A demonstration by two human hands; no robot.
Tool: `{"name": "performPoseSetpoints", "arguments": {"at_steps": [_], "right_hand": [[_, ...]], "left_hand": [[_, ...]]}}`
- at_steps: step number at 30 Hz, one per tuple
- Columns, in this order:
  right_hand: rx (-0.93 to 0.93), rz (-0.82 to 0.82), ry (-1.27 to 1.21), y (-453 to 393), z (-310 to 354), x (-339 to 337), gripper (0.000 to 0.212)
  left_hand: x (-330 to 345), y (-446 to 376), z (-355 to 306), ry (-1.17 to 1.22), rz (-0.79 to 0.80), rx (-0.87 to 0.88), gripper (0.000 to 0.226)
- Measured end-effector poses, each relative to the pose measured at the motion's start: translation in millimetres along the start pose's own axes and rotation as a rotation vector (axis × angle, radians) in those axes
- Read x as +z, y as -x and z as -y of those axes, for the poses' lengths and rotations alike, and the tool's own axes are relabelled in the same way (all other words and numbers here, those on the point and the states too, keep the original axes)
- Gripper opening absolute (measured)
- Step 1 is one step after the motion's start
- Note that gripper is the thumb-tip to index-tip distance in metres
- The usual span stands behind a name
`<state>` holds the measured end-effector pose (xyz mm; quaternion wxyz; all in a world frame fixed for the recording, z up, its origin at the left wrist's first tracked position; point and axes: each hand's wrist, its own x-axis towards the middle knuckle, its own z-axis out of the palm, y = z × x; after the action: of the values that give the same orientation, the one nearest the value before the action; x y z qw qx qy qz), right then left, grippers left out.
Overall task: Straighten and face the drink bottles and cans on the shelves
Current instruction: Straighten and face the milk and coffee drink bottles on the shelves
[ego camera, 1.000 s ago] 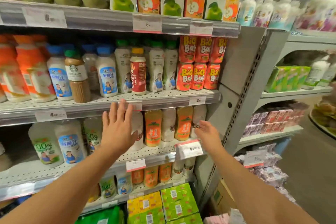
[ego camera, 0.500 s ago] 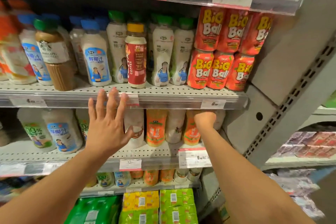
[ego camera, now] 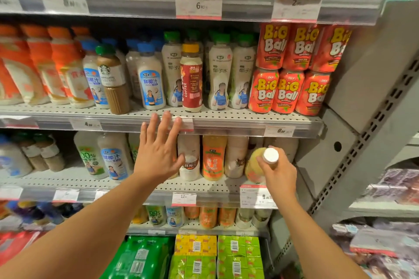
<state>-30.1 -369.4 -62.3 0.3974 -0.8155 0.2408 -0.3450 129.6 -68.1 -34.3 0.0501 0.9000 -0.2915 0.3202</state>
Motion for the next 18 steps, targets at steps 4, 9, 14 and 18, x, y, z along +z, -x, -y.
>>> {"name": "performPoseSetpoints", "arguments": {"at_steps": [4,9,14,18], "right_hand": [[0.022,-0.069,-0.010,16.6,-2.7,-26.2,0.028],[0.025,-0.158,-0.005,57.7,-2.7,-47.2,0.028],[0.062,-0.153,-0.120,92.1,14.6,-58.4,0.035],[0.045,-0.126,-0.204,114.9,27.2,-63.6,0.035]], "left_hand": [[-13.2,1.1,-4.7,0.048,0.069,-0.010,0.095],[-25.8,13.5,-7.6,0.243,-0.043,-0.017,0.078],[-1.2,40.6,-33.2,0.619,0.155,-0.342,0.048],[7.2,-0.1,-34.5,0.694,0.264,-0.536,0.029]]}}
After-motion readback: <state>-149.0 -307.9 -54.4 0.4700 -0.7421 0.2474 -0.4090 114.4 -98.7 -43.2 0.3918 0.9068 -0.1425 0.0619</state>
